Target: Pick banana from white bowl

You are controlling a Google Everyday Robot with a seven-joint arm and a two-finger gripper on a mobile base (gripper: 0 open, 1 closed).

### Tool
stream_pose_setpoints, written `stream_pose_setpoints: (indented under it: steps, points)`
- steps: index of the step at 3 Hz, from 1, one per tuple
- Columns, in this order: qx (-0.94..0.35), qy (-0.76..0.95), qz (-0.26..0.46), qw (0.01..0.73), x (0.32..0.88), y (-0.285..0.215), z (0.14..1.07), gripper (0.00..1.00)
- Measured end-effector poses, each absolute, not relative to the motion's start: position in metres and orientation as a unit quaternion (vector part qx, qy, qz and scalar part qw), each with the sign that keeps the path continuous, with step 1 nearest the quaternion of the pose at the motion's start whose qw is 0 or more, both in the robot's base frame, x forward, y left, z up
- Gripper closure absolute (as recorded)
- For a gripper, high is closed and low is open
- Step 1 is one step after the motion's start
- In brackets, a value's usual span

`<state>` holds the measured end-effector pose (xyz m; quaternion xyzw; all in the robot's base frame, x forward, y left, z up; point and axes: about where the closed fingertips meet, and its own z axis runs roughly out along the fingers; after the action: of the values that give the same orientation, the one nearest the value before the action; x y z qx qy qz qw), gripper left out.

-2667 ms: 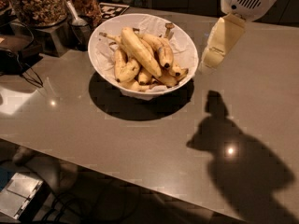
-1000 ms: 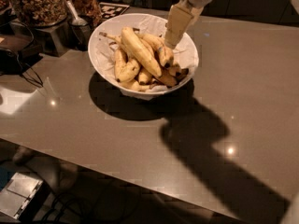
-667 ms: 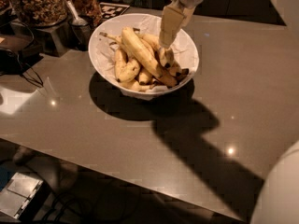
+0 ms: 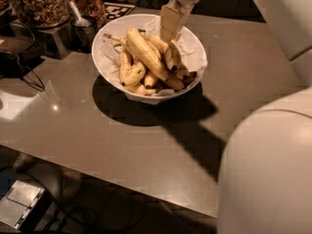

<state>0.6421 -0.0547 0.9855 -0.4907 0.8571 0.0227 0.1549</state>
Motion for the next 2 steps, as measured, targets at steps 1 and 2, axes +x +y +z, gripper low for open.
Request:
stream_pose_setpoints:
  steps: [1,2]
  points:
    - [-0.486,0.859,0.037,0.154,0.655,-0.0465,0.9788,0.45]
    - [-0.484,0.861,0.048,0.149,0.6604,-0.0432,0.9715,0.4]
